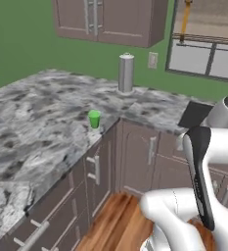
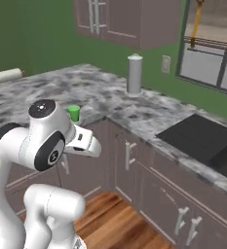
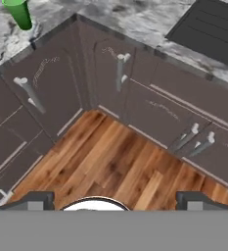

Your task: Pick the cup and pan and place them in the sink. Then turn on the water.

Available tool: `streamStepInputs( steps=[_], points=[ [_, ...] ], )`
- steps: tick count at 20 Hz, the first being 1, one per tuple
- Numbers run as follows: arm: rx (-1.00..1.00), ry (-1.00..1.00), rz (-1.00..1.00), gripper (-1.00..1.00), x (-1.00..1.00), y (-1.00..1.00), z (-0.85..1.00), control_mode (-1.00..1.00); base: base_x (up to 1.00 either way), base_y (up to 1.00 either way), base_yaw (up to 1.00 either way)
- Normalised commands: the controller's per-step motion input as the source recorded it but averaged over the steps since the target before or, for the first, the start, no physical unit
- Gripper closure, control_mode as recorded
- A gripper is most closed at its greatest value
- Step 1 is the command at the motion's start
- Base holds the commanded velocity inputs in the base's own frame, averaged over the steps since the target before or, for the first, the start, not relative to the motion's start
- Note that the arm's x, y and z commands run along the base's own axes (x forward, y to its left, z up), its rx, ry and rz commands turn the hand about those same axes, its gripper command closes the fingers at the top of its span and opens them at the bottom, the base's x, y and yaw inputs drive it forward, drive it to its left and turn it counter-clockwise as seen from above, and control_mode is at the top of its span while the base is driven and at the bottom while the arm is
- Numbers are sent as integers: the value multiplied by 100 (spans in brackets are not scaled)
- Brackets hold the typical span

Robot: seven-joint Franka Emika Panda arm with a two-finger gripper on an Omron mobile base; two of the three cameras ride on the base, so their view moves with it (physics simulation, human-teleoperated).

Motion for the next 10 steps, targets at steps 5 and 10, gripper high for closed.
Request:
streamStepInputs(
  steps=[5,10],
  points=[
    [0,0,0,-100,0,0,0,100,32,50,39],
    [0,0,0,-100,0,0,0,100,63,3,22]
  ],
)
